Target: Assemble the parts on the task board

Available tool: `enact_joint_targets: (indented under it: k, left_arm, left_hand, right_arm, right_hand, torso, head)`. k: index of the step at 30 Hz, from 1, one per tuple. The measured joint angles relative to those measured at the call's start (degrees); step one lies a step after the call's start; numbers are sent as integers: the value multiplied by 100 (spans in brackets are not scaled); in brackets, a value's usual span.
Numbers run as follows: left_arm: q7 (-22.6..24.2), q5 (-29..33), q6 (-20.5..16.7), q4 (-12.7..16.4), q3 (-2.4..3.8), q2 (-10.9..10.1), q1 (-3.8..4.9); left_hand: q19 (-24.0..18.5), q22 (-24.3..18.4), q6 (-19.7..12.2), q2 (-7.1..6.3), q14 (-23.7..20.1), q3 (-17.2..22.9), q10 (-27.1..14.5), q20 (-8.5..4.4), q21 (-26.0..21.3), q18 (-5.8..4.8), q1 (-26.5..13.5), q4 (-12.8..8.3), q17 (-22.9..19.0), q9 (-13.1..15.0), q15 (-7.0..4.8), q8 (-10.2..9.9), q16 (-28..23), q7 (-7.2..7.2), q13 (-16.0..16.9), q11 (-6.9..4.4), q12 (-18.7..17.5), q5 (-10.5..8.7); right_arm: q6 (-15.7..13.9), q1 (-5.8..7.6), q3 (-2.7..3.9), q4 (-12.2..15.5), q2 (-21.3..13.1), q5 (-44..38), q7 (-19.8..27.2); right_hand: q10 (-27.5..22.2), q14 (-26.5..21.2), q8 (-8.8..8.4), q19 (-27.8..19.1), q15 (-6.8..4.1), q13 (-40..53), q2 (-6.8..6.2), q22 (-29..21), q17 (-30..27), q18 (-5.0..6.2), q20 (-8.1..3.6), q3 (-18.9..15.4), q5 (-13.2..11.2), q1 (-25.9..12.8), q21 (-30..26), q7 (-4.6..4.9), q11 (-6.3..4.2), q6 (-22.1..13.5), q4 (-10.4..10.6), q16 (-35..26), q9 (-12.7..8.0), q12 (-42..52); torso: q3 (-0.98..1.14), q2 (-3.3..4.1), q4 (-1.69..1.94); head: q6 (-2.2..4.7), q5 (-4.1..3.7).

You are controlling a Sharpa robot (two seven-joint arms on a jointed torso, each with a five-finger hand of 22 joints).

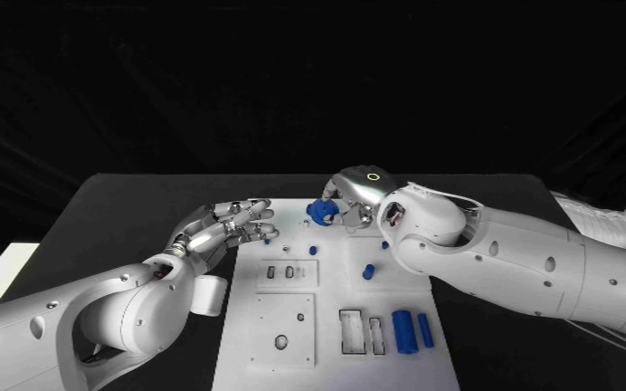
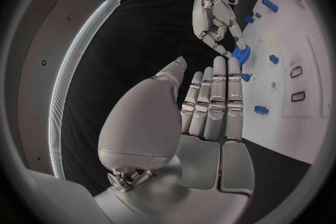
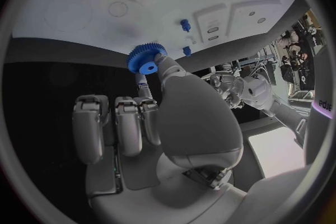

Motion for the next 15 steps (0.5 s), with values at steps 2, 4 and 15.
enact_joint_targets:
  k: [2, 4, 15]
  left_arm:
    - [0, 0, 1, 1, 0, 2, 0]
    - [0, 0, 2, 1, 0, 4, 0]
    - [-1, 0, 8, -12, 1, 19, 0]
  left_hand:
    - [0, 0, 0, 0, 0, 0, 0, 0, 0, 0, 0, 0, 0, 0, 0, 0, 0, 0, 0, 0, 0, 0]
    - [0, 0, 0, 0, 0, 0, 0, 0, 0, 0, 0, 0, 0, 0, 0, 0, 0, 0, 0, 0, 0, 0]
    - [0, 0, 0, 0, 0, 0, 0, 0, 0, 0, 0, 0, -1, 0, 0, 0, 0, 0, 0, 0, 0, 0]
  right_arm:
    - [-8, -7, -31, -70, 118, -90, -1]
    - [-10, -23, -51, -149, 213, -151, -2]
    - [11, -136, -104, -564, 610, -351, 15]
  right_hand:
    - [0, 0, 1, 0, 0, 1, 0, 0, 0, 0, 0, 2, -35, 0, 0, 9, 0, 9, 2, 0, 0, 0]
    - [0, 0, 1, 0, 0, 1, 0, 0, 0, 0, 0, 18, -44, 0, 0, 9, 0, 9, 18, 0, 0, 0]
    - [0, 0, 1, 0, 0, 0, -1, -1, -1, 1, 1, 35, -76, -1, 0, 9, 0, 9, 1, 0, 0, 0]
  torso:
    - [2, 2, 2]
    - [2, 3, 4]
    - [5, 4, 12]
  head:
    - [-5, 4]
    - [-8, 9]
    - [-36, 37]
